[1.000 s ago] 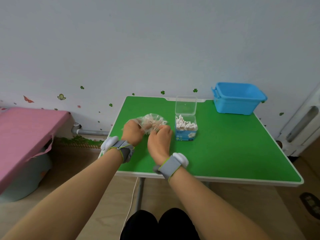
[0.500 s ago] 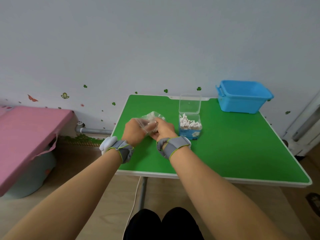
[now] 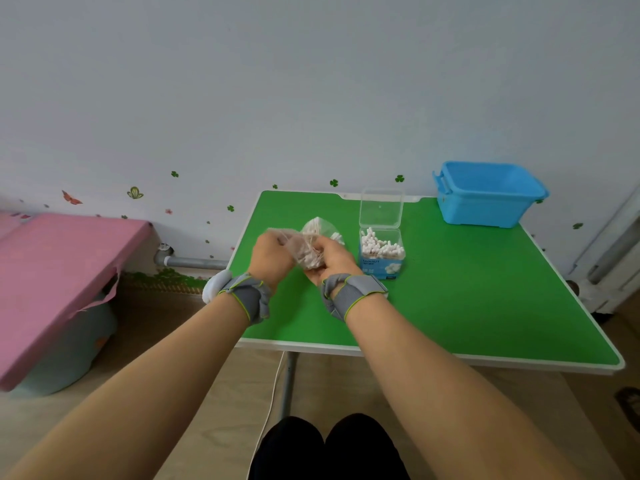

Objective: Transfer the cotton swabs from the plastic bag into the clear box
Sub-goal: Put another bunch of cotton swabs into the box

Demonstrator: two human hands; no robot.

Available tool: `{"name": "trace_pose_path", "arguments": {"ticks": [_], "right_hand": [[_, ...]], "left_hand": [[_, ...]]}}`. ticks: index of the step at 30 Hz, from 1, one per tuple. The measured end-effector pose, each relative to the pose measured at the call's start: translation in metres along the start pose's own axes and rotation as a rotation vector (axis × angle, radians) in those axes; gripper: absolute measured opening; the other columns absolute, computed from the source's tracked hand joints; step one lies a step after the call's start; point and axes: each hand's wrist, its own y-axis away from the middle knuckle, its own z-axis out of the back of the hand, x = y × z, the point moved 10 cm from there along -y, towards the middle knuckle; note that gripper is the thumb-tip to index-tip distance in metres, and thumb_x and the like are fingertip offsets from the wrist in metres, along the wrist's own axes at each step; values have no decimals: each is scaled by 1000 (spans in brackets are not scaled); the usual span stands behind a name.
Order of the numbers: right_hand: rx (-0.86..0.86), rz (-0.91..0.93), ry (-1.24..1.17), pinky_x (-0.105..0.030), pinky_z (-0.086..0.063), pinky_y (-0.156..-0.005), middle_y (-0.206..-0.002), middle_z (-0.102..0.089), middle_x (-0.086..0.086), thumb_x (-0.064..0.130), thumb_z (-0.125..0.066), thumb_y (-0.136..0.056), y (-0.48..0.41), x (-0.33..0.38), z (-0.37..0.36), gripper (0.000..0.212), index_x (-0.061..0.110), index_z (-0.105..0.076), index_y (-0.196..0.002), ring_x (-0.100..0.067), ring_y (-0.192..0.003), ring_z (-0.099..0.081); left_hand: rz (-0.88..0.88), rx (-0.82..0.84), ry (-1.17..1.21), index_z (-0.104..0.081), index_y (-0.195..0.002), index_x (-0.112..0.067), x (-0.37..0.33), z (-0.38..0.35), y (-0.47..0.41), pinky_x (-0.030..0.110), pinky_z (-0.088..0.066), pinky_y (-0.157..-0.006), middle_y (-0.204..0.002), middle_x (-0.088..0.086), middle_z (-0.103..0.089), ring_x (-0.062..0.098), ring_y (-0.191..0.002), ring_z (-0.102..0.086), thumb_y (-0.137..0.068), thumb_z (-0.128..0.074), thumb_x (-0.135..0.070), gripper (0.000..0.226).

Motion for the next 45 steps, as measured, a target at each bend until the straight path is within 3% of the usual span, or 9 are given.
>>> {"name": "trace_pose_path", "arguments": {"ticks": [4, 7, 9, 23, 28, 33, 36, 40, 45], "right_hand": [[54, 12, 9, -31, -54, -61, -88, -65, -12, 0, -61, -81, 2, 0, -3, 21, -1, -63, -102, -21, -68, -61], [62, 32, 62, -29, -50, -56, -82, -63, -10, -1, -59, -81, 3, 0, -4, 7, 2, -61, -88, -20, -67, -59], [67, 48, 69, -28, -50, -54, -77, -63, -10, -3, -58, -80, 2, 1, -4, 5, 1, -59, -81, -20, -62, -59], [110, 123, 71, -42, -54, -75, -74, -64, -18, -9, -57, -84, 4, 10, -4, 9, -5, -58, -77, -27, -63, -62], [110, 124, 111, -52, -51, -89, -89, -64, -25, -11, -57, -82, 7, 11, -4, 4, -8, -58, -85, -32, -72, -62], [12, 158, 92, -53, -48, -94, -109, -65, -27, -4, -61, -84, 5, 14, 5, 24, -12, -59, -107, -37, -94, -65], [-36, 161, 84, -52, -49, -89, -105, -65, -29, -4, -59, -85, 8, 15, 7, 20, -13, -59, -103, -33, -86, -62], [3, 135, 94, -33, -47, -57, -85, -62, -19, -8, -54, -82, 16, 11, 0, 8, -5, -60, -87, -27, -66, -58], [-12, 159, 139, -49, -50, -91, -116, -61, -26, -12, -57, -78, 18, 14, 1, 40, -13, -52, -118, -39, -105, -61]], "left_hand": [[94, 110, 119, -64, -89, 14, 2, -10, 4, 19, -44, -49, -71, 14, -61, 20, -57, -51, -88, -66, -14, 28], [189, 115, 89, -61, -83, 15, 10, -9, 1, 27, -42, -60, -75, 13, -57, 21, -72, -51, -85, -66, -8, 24], [211, 153, 22, -61, -83, 13, 10, -9, -1, 27, -40, -58, -72, 13, -56, 20, -67, -49, -84, -67, -9, 23], [231, 249, 29, -59, -105, 20, 9, -17, 9, 30, -48, -63, -92, 21, -60, 25, -72, -55, -89, -55, 4, 23], [219, 281, 39, -60, -103, 19, 6, -19, 9, 22, -47, -50, -80, 16, -60, 19, -63, -54, -89, -55, 3, 22], [119, 291, -103, -60, -102, 18, -1, -21, 7, 29, -44, -62, -83, 17, -60, 23, -68, -52, -94, -51, -6, 27], [86, 300, -284, -59, -100, 16, -1, -20, 4, 30, -39, -60, -82, 17, -54, 23, -70, -47, -97, -48, -12, 31], [119, 301, -308, -61, -91, 9, 3, -18, 2, 25, -37, -51, -79, 16, -55, 19, -60, -46, -94, -55, -17, 27], [152, 362, -285, -62, -87, 10, 8, -23, 6, 30, -42, -58, -78, 17, -59, 24, -66, -51, -96, -53, -23, 36]]}}
